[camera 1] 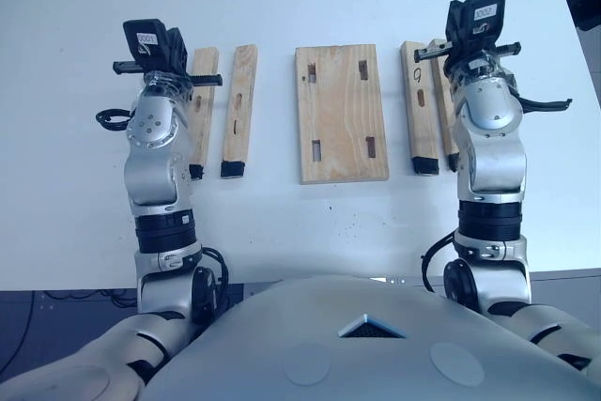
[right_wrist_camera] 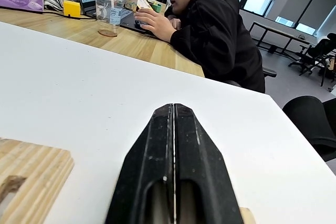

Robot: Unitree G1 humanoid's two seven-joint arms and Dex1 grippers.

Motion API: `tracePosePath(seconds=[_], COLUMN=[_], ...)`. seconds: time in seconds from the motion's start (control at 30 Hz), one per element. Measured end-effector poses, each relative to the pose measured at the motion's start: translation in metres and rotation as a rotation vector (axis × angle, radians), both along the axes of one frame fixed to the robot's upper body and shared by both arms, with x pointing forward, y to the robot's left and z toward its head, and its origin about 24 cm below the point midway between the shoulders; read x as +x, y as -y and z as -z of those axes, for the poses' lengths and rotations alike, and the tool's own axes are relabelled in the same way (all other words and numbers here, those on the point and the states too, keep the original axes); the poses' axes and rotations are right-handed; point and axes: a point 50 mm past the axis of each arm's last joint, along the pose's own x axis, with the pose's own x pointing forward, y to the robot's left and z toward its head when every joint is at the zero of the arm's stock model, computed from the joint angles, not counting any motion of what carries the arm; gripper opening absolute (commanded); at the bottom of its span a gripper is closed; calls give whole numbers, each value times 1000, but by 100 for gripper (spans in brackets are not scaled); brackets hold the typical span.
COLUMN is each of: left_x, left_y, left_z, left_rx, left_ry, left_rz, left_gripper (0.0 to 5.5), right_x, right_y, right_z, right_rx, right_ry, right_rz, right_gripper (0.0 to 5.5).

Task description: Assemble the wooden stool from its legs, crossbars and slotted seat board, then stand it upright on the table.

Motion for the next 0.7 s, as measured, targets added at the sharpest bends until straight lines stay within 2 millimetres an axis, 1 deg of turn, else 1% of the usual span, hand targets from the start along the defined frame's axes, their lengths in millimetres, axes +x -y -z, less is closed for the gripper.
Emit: tracePosePath(seconds=[0.07, 0.17, 0.23, 0.27, 0.33, 0.4, 0.47, 0.53, 0.57, 0.6, 0.7], left_x=[-2, -4, -10, -18, -31, -37, -44, -50, -55, -59, -61], left_y=[0, -1, -7, -14, -34, -49, -64, -70, -69, -67, -76], left_z=[2, 5, 4, 6, 12, 6, 0, 5, 14, 20, 26], left_rx=[-1, -2, 12, 31, 22, 27, 81, 99, 98, 105, 137], left_ry=[-14, -45, -88, -155, -294, -352, -408, -476, -522, -536, -542], left_rz=[7, 26, 84, 126, 149, 163, 195, 239, 267, 288, 280], left_gripper=[1, 43, 74, 88, 118, 150, 181, 181, 181, 181, 181], right_x=[-1, -1, -1, -1, -3, -6, -9, -9, -9, -9, -9], right_y=[0, 0, -1, 0, 1, 2, 4, 4, 4, 5, 6], right_z=[1, 1, 1, 1, 2, 4, 5, 6, 6, 6, 6], right_rx=[0, -1, 0, -2, -1, -2, -5, -6, -8, -11, -12], right_ry=[-3, -4, -4, -5, -11, -18, -18, -21, -20, -20, -18], right_rz=[0, -2, -2, -2, 5, 15, 33, 36, 37, 42, 47], right_gripper=[0, 0, 0, 0, 0, 0, 0, 0, 0, 0, 0])
